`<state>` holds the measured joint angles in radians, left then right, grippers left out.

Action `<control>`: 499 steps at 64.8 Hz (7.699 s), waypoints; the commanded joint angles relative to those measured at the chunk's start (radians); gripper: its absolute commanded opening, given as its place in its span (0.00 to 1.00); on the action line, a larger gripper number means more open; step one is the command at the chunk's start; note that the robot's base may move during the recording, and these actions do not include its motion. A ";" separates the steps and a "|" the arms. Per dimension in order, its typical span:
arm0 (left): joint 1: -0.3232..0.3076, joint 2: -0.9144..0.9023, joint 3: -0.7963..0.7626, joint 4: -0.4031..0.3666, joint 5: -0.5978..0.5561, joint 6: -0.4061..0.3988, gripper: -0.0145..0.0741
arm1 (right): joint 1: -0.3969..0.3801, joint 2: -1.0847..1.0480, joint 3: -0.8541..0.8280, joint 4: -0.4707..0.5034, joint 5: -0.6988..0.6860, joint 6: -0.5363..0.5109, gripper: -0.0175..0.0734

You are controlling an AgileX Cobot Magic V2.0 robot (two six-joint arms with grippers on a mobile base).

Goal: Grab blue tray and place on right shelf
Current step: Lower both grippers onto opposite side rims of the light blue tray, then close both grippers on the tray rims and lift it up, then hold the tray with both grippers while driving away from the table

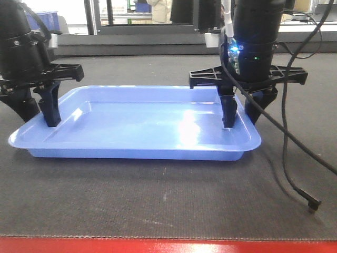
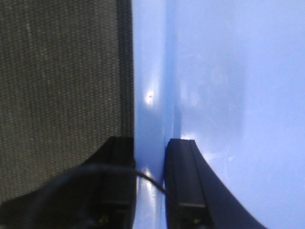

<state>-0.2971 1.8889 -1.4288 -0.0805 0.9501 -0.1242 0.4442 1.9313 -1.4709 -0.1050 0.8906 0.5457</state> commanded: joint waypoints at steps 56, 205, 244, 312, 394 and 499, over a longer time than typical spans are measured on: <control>-0.092 -0.533 -0.035 0.042 0.372 -0.045 0.12 | 0.108 -0.599 0.106 -0.048 0.204 -0.118 0.25; -0.254 -0.607 0.030 0.006 0.389 -0.129 0.11 | 0.115 -0.803 0.164 -0.048 0.218 -0.118 0.25; -0.254 -0.607 0.030 -0.027 0.389 -0.129 0.11 | 0.115 -0.803 0.164 -0.048 0.218 -0.118 0.25; -0.254 -0.607 0.030 -0.035 0.389 -0.129 0.11 | 0.115 -0.803 0.164 -0.048 0.218 -0.118 0.25; -0.254 -0.607 0.030 -0.044 0.389 -0.129 0.11 | 0.115 -0.803 0.164 -0.048 0.218 -0.118 0.25; -0.254 -0.607 0.030 -0.087 0.389 -0.129 0.11 | 0.115 -0.803 0.164 -0.048 0.218 -0.118 0.25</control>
<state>-0.5390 1.3108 -1.3696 -0.1172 1.2466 -0.2827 0.5568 1.1516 -1.2759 -0.1470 1.1897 0.4574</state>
